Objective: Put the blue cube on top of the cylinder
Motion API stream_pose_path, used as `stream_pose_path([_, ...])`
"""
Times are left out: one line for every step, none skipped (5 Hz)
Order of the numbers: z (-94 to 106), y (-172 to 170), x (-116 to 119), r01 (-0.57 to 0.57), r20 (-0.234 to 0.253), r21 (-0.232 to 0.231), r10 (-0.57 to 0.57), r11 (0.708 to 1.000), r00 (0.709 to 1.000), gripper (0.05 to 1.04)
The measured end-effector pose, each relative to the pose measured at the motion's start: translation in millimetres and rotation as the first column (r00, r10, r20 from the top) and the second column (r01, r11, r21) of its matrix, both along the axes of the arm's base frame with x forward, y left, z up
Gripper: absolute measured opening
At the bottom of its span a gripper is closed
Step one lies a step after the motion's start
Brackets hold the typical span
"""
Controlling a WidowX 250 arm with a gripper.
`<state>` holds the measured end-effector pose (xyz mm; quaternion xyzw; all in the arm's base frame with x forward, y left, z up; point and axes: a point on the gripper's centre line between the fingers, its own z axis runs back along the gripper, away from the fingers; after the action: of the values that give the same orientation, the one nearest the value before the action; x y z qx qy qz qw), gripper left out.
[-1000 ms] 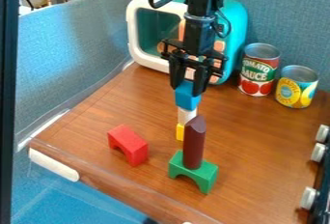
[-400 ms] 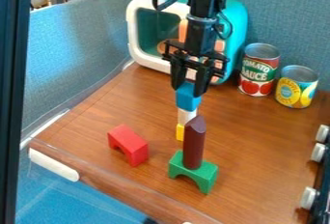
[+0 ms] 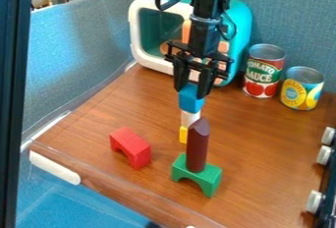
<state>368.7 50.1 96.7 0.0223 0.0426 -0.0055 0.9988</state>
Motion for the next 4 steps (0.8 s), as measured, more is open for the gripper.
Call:
stream_pose_path([0.3, 1, -2, 0.002, -0.016, 0.009, -0.002, 1.0, 1.0, 0.907])
stream_pose_path([0.5, 0, -4, 0.012, -0.027, 0.005, -0.012, 1.0, 1.0, 1.008])
stream_pose_path([0.6, -1, -6, -0.003, -0.041, -0.007, 0.003, 1.0, 0.999, 1.003])
stream_pose_path([15.4, 1, -8, -0.017, 0.009, -0.012, 0.017, 1.0, 1.0, 1.0])
